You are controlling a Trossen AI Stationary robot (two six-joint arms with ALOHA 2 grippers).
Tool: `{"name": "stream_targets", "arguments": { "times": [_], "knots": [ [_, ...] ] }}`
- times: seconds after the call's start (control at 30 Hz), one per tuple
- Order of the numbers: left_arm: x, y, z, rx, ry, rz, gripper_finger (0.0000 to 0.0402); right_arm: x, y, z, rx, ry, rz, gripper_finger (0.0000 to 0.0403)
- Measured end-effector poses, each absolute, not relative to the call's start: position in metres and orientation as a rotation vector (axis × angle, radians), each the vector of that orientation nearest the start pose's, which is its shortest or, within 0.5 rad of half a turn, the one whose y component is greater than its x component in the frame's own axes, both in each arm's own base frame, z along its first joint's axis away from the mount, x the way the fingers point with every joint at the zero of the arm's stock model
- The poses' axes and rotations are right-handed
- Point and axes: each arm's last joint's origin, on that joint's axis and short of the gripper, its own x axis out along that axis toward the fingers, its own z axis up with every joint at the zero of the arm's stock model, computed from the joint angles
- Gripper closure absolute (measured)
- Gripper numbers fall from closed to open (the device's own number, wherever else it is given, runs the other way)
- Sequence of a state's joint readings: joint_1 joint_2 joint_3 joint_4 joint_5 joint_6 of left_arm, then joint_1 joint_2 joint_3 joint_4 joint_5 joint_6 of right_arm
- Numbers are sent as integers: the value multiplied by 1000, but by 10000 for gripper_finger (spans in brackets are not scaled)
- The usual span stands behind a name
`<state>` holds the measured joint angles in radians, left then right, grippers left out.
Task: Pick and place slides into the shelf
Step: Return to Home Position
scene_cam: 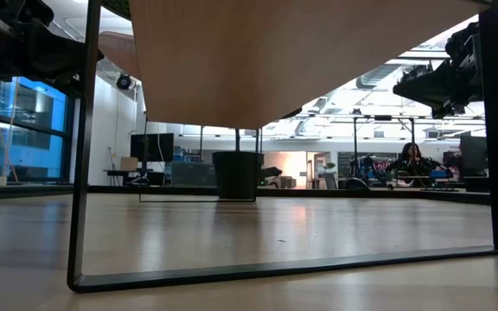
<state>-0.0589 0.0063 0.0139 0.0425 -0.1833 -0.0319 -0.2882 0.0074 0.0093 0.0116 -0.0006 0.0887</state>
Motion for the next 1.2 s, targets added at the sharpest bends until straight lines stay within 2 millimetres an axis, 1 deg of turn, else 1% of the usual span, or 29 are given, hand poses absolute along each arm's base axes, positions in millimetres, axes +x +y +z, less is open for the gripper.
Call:
{"name": "stream_targets", "arguments": {
  "times": [1.2],
  "knots": [
    [97,0,172,-37,-52,124,401,94,-28,167,86,-26,-287,403]
  ]
}}
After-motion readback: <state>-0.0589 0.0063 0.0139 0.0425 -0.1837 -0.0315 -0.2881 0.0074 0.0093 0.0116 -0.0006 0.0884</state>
